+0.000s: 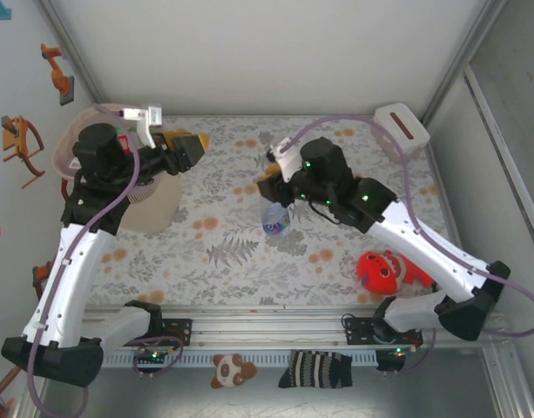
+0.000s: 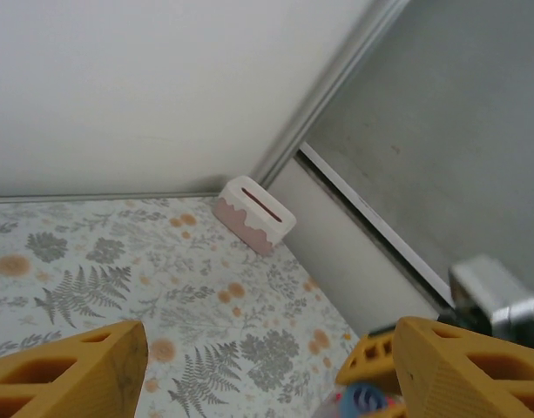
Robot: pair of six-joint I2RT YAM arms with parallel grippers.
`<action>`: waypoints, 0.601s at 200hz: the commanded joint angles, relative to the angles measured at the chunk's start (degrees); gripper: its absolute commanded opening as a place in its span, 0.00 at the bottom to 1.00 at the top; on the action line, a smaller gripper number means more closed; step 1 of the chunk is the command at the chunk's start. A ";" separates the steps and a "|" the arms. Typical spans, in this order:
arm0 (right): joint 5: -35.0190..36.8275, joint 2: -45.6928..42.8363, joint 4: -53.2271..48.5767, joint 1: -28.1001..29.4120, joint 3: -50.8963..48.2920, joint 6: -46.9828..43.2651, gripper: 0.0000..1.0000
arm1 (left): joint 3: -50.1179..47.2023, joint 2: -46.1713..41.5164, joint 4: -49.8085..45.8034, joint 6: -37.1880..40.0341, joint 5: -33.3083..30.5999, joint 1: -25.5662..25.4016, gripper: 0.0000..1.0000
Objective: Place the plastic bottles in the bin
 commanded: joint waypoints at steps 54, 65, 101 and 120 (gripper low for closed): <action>7.66 -4.05 3.49 -7.57 4.37 27.67 0.00 | 5.88 7.15 -4.90 14.61 -4.71 -15.53 0.83; 6.88 -4.22 3.24 -8.24 4.64 29.04 0.00 | 7.38 8.54 -6.95 17.13 -5.30 -17.85 0.86; 4.72 -4.80 2.97 -9.76 5.16 31.14 0.00 | 11.93 12.54 -13.73 23.99 -6.05 -23.65 0.91; 4.48 -5.14 2.74 -10.03 5.52 31.17 0.00 | 14.55 14.96 -17.89 26.68 -6.93 -25.70 0.92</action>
